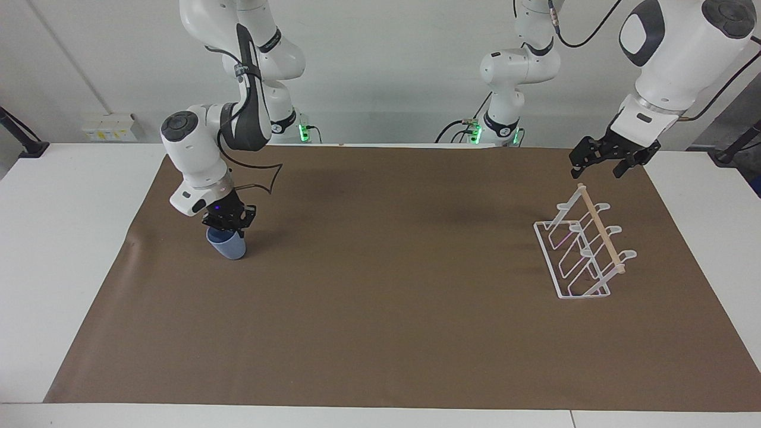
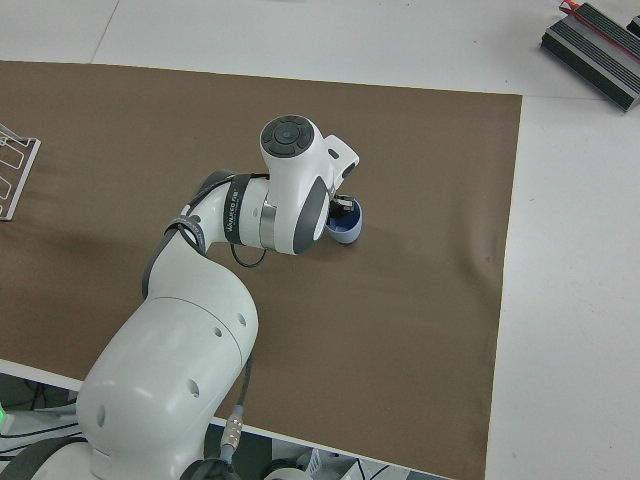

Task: Hang cup on cup holder
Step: 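Lift the blue cup with the right gripper and tilt it sideways, then carry the cup toward the center while the left gripper reaches toward it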

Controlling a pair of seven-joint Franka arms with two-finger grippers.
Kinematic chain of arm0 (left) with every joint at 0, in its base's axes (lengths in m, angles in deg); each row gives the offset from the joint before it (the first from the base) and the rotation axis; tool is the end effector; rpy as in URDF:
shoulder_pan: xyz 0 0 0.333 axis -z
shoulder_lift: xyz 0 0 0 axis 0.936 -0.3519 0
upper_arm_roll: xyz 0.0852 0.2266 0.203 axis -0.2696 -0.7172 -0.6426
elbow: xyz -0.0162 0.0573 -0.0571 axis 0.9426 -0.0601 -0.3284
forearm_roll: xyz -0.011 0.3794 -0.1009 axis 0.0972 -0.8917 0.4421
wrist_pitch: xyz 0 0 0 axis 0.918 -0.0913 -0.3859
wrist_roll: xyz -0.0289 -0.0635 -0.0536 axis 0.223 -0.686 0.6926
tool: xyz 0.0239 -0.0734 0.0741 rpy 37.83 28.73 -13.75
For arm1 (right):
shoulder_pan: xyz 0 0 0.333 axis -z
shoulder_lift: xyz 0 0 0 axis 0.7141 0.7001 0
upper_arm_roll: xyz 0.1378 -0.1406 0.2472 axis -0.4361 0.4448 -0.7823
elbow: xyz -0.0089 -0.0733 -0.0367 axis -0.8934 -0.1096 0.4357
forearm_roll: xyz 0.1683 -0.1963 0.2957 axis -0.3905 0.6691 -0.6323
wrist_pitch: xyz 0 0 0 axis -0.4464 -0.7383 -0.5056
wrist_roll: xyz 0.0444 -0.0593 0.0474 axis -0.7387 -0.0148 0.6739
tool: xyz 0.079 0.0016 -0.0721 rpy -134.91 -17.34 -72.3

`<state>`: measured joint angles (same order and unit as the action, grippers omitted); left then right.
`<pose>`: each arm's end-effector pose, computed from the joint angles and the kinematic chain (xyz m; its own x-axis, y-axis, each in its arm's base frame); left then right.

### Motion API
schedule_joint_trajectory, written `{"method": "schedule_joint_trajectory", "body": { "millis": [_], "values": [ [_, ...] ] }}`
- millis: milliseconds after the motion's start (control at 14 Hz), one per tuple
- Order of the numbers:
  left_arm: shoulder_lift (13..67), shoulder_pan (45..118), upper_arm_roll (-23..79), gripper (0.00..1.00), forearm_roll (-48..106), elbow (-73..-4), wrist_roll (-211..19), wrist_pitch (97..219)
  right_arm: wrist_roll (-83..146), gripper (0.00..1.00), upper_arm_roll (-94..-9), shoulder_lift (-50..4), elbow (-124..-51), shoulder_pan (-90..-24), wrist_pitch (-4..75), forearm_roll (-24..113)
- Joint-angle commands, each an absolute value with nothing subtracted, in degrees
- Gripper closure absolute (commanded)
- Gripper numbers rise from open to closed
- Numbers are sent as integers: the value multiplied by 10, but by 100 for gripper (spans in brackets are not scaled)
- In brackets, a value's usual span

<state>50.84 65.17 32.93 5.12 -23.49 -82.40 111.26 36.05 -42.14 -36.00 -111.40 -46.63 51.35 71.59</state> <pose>0.5490 -0.0344 0.5991 0.9989 -0.0253 -0.0391 -0.0247 -0.9996 0.0164 0.5384 -0.0100 0.3617 0.9841 0.1659 0.0635 0.1681 -0.9853 -0.0300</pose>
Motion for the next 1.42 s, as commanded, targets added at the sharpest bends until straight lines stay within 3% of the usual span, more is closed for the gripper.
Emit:
{"method": "schedule_joint_trajectory", "body": {
  "millis": [0, 285, 498, 926, 1353],
  "values": [
    [524, 646, 332, 0, 43, -252, -820, 1118, 379, 100, -426, -357, -1079, -461, 455, 710],
    [524, 646, 332, 0, 43, -252, -821, 1119, 394, 100, -438, -360, -1028, -478, 358, 707],
    [524, 650, 334, 0, 44, -254, -816, 1121, 431, 100, -473, -373, -1006, -489, 331, 691],
    [529, 654, 333, 0, 47, -247, -828, 1123, 439, 100, -495, -388, -923, -488, 269, 535],
    [530, 657, 350, 0, 204, -244, -1177, 1109, 368, 100, -512, -410, -851, -488, 196, 348]
  ]
}}
